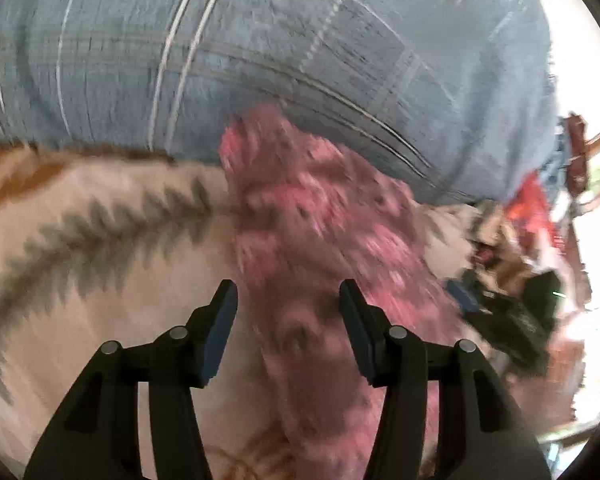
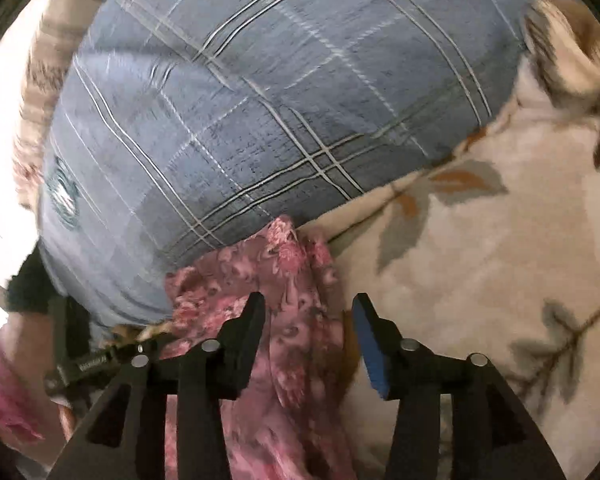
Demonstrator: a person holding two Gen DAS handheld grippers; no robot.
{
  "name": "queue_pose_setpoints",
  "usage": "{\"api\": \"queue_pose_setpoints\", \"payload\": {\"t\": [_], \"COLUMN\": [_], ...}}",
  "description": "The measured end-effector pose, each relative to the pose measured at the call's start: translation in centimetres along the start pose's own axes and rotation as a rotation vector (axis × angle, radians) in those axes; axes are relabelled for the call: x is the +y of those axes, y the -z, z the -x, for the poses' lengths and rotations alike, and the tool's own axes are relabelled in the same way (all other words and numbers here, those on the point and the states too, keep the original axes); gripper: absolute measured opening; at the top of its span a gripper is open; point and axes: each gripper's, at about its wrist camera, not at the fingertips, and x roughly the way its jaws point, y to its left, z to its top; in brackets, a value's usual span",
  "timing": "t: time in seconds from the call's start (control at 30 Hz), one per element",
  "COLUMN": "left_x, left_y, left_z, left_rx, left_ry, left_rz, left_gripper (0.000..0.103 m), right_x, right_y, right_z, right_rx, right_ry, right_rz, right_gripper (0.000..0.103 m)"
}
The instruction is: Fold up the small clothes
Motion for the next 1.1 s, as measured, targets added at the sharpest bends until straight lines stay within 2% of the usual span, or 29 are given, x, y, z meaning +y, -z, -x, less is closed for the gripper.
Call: {"api": "queue_pose_setpoints", "payload": {"t": [0.07, 0.13, 0.2, 0.23, 0.3, 0.33, 0.37, 0.4, 0.43, 0.47, 0.53, 0.63, 0.8, 1.03, 1.1], "left_x": [0.5, 0.4, 0.3, 0.2, -0.8, -1.1, -1.4, -1.6, -2.2, -2.7, -3.1, -2.9, -2.2, 0.5, 0.9], "left_y": [1.3, 2.0, 2.7, 2.9, 3.1, 2.8, 2.8, 3.0, 3.1, 3.3, 3.5, 4.1, 5.7, 11.0, 12.3], "left_z": [-0.8, -1.8, -2.6, -3.0, -3.4, -3.5, -3.5, -3.2, -3.1, -3.1, -2.6, -1.0, 2.5, 9.4, 10.3], "left_rx": [0.051, 0.086, 0.106, 0.107, 0.078, 0.072, 0.055, 0.046, 0.033, 0.021, 0.003, -0.016, -0.053, -0.114, -0.124], "left_ry": [0.077, 0.088, 0.108, 0.118, 0.106, 0.093, 0.08, 0.07, 0.053, 0.042, 0.031, 0.031, 0.05, 0.053, 0.049], "left_rz": [0.041, 0.053, 0.074, 0.092, 0.095, 0.094, 0.092, 0.084, 0.065, 0.048, 0.031, 0.034, 0.033, 0.041, 0.051], "left_gripper": [0.057, 0.065, 0.07, 0.071, 0.071, 0.067, 0.06, 0.049, 0.043, 0.04, 0.035, 0.034, 0.034, 0.034, 0.034], "right_x": [-0.5, -0.7, 0.4, 0.9, 1.9, 2.3, 2.7, 3.2, 3.4, 3.7, 3.8, 4.2, 6.1, 10.1, 11.2], "right_y": [0.5, 1.3, 1.9, 2.2, 2.5, 2.5, 2.7, 2.8, 2.8, 3.0, 3.5, 4.4, 6.2, 11.0, 12.5], "right_z": [-0.8, -1.9, -2.6, -2.8, -3.3, -3.6, -3.7, -3.6, -3.3, -2.9, -1.9, -0.6, 1.4, 3.0, 3.2], "right_rx": [0.046, 0.103, 0.125, 0.139, 0.133, 0.138, 0.136, 0.127, 0.115, 0.097, 0.068, 0.026, -0.012, -0.014, -0.002], "right_ry": [-0.029, -0.075, -0.123, -0.139, -0.077, -0.041, -0.012, 0.019, 0.034, 0.046, 0.053, 0.063, 0.026, -0.069, -0.09], "right_rz": [-0.025, -0.02, 0.031, 0.044, 0.088, 0.107, 0.124, 0.162, 0.185, 0.211, 0.229, 0.249, 0.26, 0.29, 0.308], "right_gripper": [0.054, 0.054, 0.059, 0.066, 0.067, 0.062, 0.047, 0.039, 0.028, 0.023, 0.021, 0.02, 0.02, 0.02, 0.02]}}
